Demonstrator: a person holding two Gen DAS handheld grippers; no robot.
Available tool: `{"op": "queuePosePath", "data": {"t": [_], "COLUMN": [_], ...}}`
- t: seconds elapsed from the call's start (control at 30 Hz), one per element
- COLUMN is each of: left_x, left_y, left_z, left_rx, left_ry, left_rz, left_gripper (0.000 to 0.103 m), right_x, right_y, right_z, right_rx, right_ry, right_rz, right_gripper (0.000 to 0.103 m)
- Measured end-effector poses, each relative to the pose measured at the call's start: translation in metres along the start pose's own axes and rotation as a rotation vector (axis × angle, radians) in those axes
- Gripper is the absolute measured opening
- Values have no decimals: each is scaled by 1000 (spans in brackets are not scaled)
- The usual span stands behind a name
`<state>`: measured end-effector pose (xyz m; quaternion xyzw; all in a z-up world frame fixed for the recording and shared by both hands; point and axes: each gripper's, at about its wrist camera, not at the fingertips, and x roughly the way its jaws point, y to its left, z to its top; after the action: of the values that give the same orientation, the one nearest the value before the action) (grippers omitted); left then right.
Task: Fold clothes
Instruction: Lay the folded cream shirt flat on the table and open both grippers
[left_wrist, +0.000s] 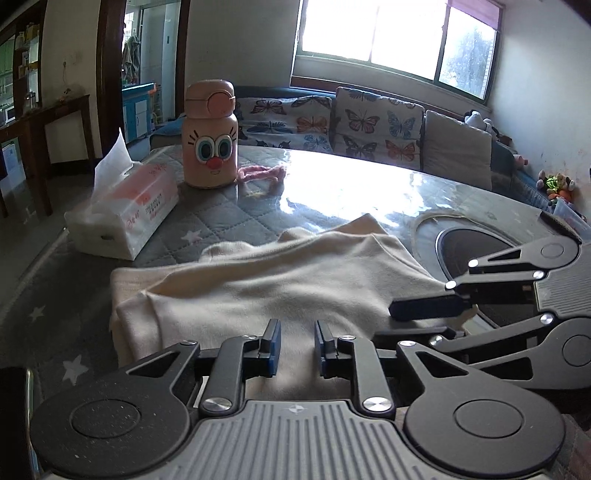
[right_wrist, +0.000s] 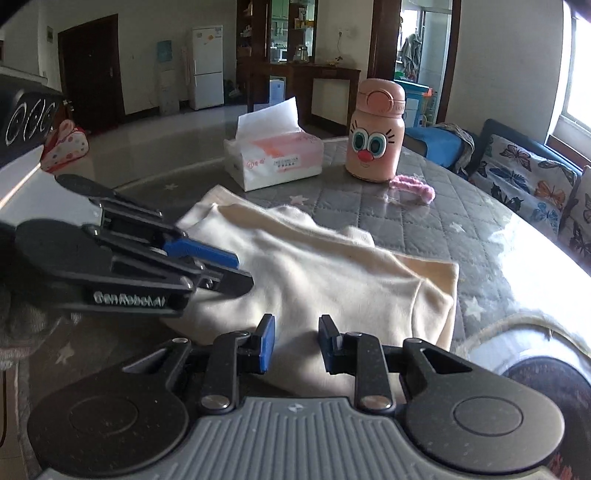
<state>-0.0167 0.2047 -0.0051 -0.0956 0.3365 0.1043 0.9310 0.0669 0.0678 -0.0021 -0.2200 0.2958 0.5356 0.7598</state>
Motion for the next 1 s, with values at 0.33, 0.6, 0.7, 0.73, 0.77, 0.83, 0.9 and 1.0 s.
{"op": "queuePosePath", "data": {"t": [0.33,0.6,0.7,0.73,0.77,0.83,0.9,1.0], "left_x": [-17,-34,-41,-42,-42,-42,-45,-47], "left_y": [7,12,16,18,20,23,25,27], "left_z": [-18,-23,-26,-27,-29,-32,-35,-37], "left_rx": [-43,-71,-80,-84,-88,-99,-107,-122], "left_ry": [-5,-30,-34,-32,-28,-16,-17,-19], "left_rz": [9,15,29,31,34,40,39,41], "left_gripper": [28,28,28,28,28,28,28,28], "right_x": [-24,-25,-26,-26,-26,-26,-27,-30], "right_y": [-6,-19,-24,-26,-28,-31,-33,-32], "right_z": [-14,-20,-22,-23,-24,-26,-26,-25], "right_rx": [66,122,142,149,156,170,181,178], "right_ry": [-19,-15,-14,-14,-13,-12,-16,-28], "right_rz": [19,3,-2,-4,-6,-10,-12,-11], "right_gripper": [26,28,30,30,30,30,30,31]}}
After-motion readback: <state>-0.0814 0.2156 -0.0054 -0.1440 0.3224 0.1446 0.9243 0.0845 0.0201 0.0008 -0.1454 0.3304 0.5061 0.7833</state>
